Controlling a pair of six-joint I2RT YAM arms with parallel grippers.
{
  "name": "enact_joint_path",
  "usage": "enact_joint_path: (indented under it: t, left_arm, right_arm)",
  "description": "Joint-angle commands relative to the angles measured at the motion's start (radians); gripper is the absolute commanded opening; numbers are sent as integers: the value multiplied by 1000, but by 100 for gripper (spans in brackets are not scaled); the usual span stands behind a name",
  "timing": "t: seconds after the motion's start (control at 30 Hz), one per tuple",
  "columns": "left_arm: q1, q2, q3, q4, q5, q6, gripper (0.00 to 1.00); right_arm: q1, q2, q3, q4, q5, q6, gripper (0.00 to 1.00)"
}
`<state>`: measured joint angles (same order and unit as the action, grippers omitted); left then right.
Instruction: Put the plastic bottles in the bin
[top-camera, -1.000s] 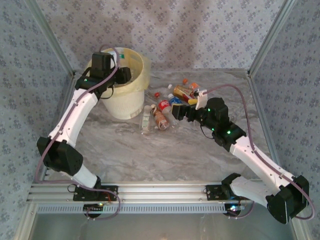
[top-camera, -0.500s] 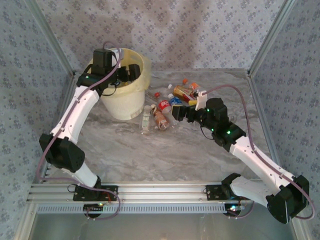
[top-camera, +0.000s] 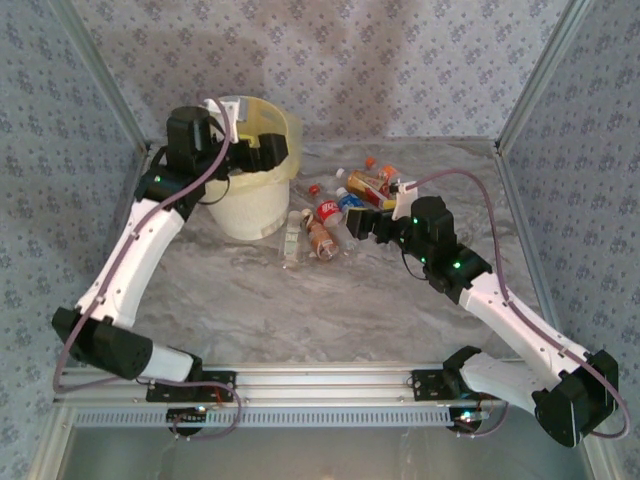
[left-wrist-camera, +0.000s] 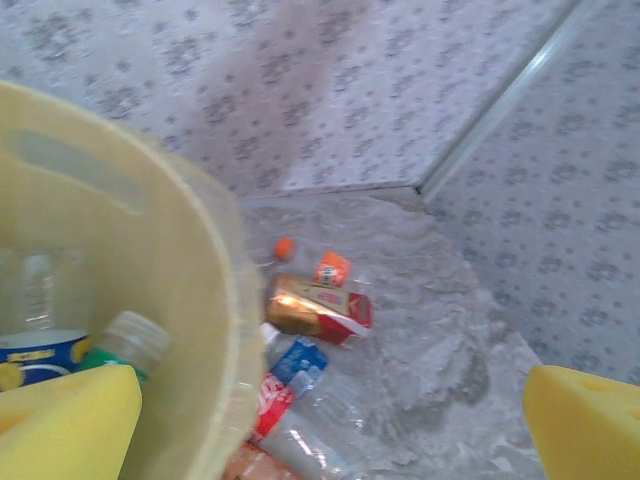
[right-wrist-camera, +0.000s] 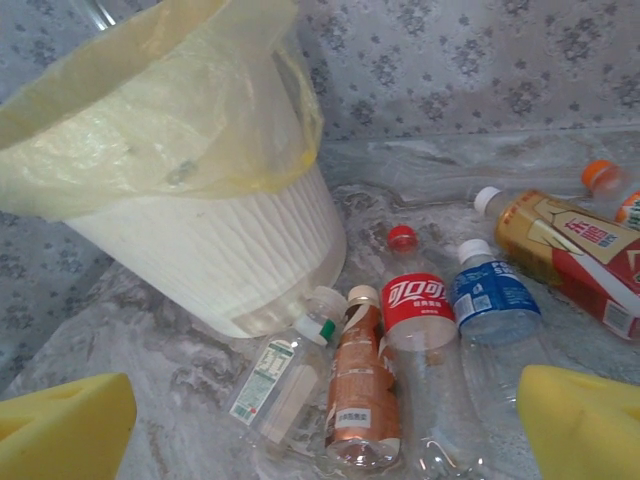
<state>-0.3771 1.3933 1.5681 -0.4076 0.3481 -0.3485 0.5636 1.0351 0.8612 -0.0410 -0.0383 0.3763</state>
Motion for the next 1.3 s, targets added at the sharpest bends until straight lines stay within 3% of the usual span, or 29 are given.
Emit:
enact_joint_path:
  t: [0.0, 0.3, 0.5, 0.67, 0.77, 1.07, 1.27]
  left_arm:
    - [-66, -61, -42, 69, 2, 41, 98]
    - [-283, -81, -135, 47, -293, 83, 98]
    - [-436, -56, -211, 47, -572, 66, 98]
    - [-564, -5, -246, 29, -765, 96, 98]
    - [-628, 57, -245, -6, -876, 42, 98]
    - [-662, 300, -137, -222, -903, -151, 98]
    - [-584, 400, -122, -336, -852, -275, 98]
  right_arm:
    - [2, -7, -9, -5, 76, 28, 100]
    - [-34, 3, -38, -31, 135, 90, 100]
    - [-70, -1, -54, -50, 138, 137, 100]
    - [-89, -1, -60, -56, 127, 152, 100]
    - [-97, 1, -65, -51, 126, 164, 100]
    - [-118, 5, -70, -63, 114, 181, 100]
    - [-132, 1, -71, -77, 109, 185, 100]
